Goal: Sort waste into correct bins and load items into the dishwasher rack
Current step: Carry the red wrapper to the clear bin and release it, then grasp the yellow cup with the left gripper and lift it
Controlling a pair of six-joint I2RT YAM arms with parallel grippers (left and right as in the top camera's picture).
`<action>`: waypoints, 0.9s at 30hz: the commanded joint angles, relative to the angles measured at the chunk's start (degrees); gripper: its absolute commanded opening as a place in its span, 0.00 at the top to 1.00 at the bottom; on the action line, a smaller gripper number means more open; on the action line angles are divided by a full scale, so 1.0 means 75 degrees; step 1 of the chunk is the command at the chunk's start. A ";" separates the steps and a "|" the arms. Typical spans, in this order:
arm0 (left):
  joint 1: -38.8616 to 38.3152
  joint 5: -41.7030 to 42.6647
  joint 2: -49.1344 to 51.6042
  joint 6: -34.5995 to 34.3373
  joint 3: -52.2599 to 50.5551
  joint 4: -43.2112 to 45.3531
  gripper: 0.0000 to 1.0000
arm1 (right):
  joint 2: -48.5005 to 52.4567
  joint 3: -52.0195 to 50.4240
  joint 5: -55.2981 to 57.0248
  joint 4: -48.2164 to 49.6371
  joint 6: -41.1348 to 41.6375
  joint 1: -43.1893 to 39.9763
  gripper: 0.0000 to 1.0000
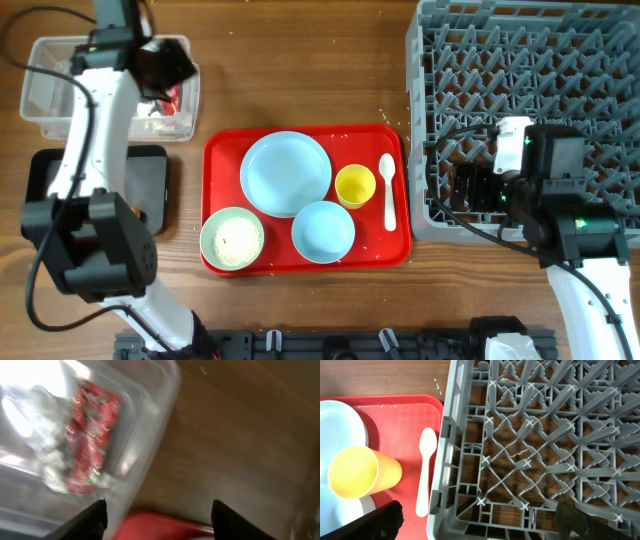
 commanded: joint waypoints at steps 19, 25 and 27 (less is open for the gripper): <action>-0.5281 0.0361 0.0498 -0.0015 -0.0755 -0.1830 0.31 | 0.0003 0.0157 0.0309 -0.0388 0.0571 0.0032 0.00; -0.5351 0.0312 0.1035 -0.0023 -0.0755 -0.1574 0.45 | 0.0003 0.0157 0.0309 -0.0408 0.0568 0.0029 0.00; -0.5351 0.0312 0.1134 -0.0050 -0.0755 -0.1492 0.54 | 0.0003 0.0157 0.0309 -0.0408 0.0571 0.0032 0.00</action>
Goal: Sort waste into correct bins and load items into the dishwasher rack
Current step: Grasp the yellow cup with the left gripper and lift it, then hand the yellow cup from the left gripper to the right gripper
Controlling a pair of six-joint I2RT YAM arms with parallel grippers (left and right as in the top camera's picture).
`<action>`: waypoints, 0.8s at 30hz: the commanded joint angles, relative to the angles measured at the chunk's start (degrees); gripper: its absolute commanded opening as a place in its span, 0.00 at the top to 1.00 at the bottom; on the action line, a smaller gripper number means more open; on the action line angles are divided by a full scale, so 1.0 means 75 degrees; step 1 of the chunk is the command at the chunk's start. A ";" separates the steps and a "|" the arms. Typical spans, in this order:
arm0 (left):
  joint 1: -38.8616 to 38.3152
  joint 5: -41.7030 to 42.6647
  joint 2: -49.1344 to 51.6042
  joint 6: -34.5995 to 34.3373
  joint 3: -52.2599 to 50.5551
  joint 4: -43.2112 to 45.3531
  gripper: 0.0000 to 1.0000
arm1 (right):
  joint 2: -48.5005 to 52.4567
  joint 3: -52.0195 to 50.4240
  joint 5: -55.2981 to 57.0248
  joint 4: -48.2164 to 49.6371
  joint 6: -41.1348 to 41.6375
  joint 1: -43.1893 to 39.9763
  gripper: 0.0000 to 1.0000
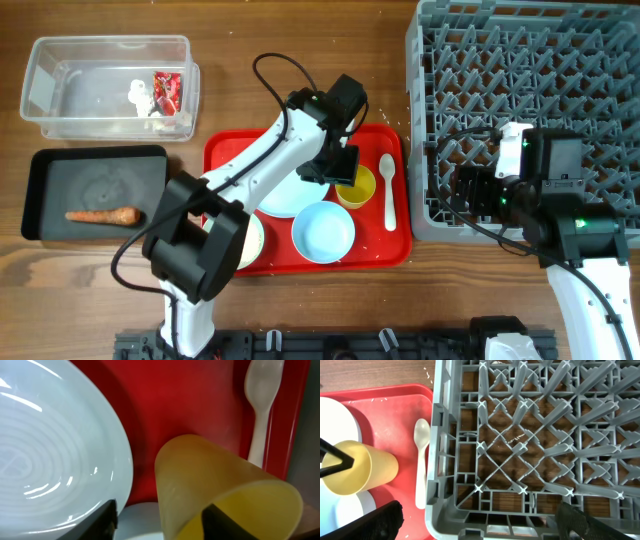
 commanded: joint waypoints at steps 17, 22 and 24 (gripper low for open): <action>0.2576 0.7402 -0.0309 0.1078 0.0166 0.1186 0.96 | 0.0740 0.0157 -0.3378 0.1880 -0.0114 -0.0414 0.00; 0.2757 0.8518 -0.0309 0.0816 0.0166 0.1661 0.96 | 0.1821 0.0157 -0.7405 0.2777 -0.1411 -0.0414 0.00; 0.2678 0.8664 -0.0309 0.0816 0.0166 0.1664 0.96 | 0.2174 0.0157 -0.8154 0.3293 -0.1408 -0.0414 0.00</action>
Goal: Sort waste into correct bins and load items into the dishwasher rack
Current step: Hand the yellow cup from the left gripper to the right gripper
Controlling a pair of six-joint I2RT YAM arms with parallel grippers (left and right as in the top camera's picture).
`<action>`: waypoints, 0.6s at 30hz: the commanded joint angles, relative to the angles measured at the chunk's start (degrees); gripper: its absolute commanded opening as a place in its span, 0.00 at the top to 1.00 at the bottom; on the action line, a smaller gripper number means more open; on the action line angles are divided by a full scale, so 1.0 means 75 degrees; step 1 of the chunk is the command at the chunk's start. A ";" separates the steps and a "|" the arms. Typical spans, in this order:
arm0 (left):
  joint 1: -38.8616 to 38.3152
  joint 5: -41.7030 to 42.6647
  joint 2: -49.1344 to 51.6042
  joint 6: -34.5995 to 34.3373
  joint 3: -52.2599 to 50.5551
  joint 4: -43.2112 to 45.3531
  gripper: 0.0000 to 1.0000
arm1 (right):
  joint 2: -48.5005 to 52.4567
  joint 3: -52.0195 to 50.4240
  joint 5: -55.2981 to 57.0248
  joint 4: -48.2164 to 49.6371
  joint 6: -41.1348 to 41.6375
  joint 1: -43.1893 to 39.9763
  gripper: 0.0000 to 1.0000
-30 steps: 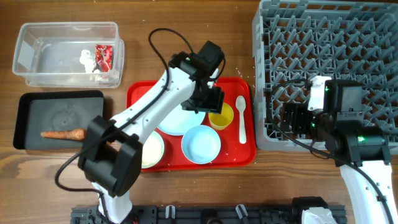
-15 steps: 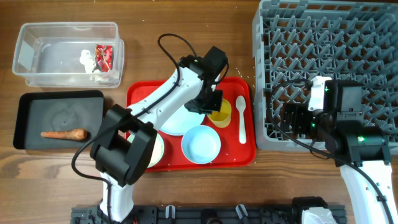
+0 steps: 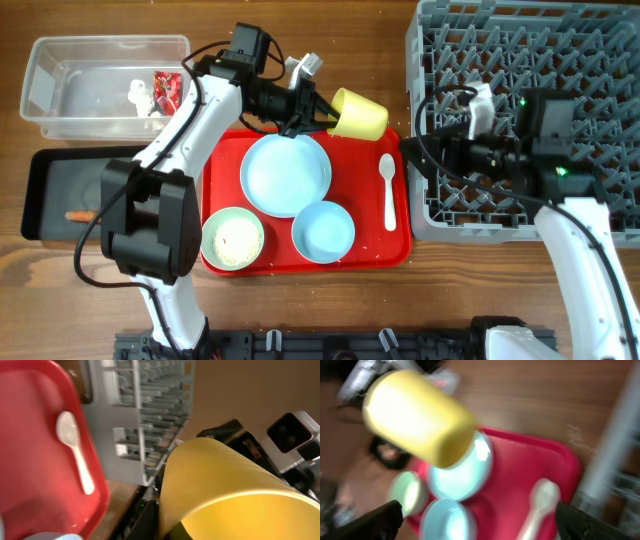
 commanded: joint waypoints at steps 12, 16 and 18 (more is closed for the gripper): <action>-0.0571 0.1364 -0.0248 -0.0653 0.0114 0.0618 0.96 | 0.1075 0.0137 -0.3351 0.1641 -0.0309 0.0149 0.00; -0.0746 0.1361 -0.0248 -0.0854 0.0114 0.0880 0.96 | 0.1075 0.0137 -0.3354 0.1746 -0.0026 0.0149 0.00; -0.0793 0.1361 -0.0248 -0.1023 0.0114 0.1067 0.96 | 0.1075 0.0137 -0.3354 0.1751 -0.0029 0.0149 0.01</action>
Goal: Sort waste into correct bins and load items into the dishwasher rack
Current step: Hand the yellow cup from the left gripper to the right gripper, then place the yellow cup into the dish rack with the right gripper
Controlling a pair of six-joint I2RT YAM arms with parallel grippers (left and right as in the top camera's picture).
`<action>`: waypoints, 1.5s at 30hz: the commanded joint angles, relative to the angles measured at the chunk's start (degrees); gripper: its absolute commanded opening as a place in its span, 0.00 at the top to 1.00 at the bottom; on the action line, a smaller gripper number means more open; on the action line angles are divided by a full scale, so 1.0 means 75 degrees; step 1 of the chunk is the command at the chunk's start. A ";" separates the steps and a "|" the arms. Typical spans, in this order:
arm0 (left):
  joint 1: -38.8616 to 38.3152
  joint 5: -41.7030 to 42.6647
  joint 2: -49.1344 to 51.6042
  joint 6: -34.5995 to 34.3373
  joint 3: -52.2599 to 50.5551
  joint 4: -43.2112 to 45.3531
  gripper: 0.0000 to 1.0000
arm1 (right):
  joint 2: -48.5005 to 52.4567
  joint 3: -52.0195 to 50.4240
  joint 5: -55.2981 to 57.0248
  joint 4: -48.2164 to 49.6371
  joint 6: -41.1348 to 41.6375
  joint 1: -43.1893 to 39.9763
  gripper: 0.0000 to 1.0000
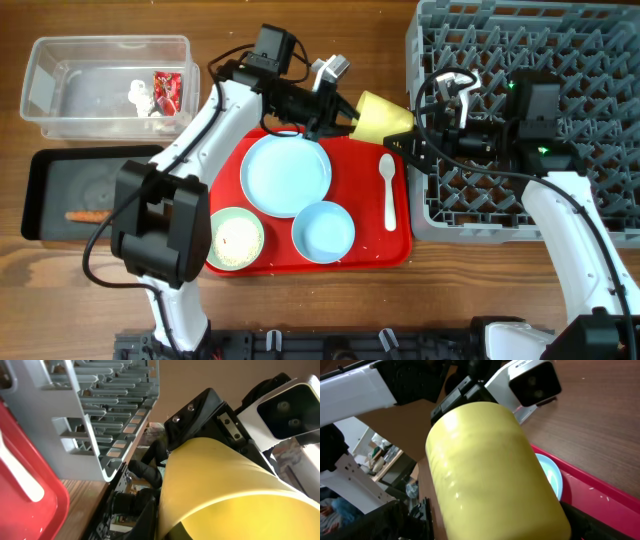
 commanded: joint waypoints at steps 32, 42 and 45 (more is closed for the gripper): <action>0.0192 -0.2177 -0.0286 -0.0306 0.0114 -0.0026 0.93 | 0.0038 0.0134 0.1507 -0.0122 0.0466 0.0038 0.82; 0.1833 -0.5779 -0.1309 -0.0073 0.0114 -0.1781 0.88 | -0.0868 0.0274 0.4299 -0.1320 0.1011 -0.0195 0.96; 0.2250 -0.7828 -0.1699 -0.0076 0.0114 -0.2468 0.88 | -0.1046 0.1244 0.6079 -0.2961 0.0976 -0.0571 0.96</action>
